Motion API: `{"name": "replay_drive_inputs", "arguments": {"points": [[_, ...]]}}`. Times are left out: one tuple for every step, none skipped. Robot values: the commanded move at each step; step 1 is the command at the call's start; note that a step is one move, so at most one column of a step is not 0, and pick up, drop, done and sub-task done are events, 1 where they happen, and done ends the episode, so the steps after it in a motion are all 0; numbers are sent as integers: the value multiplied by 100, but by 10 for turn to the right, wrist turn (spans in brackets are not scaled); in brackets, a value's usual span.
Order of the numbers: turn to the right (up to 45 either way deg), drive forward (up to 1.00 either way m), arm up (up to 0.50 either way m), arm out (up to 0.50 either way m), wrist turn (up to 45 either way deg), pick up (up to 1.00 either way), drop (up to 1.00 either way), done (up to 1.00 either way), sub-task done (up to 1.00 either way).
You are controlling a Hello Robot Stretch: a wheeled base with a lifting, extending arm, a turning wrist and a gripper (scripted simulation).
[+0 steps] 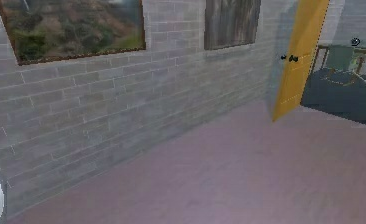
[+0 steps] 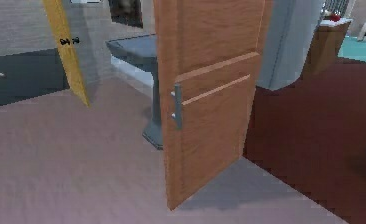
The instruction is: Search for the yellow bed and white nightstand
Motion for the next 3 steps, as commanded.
{"name": "replay_drive_inputs", "arguments": {"points": [[450,0,0,0,0,0,0,0,0],[0,55,0,0,0,0,0,0,0],[0,100,0,0,0,0,0,0,0]]}}
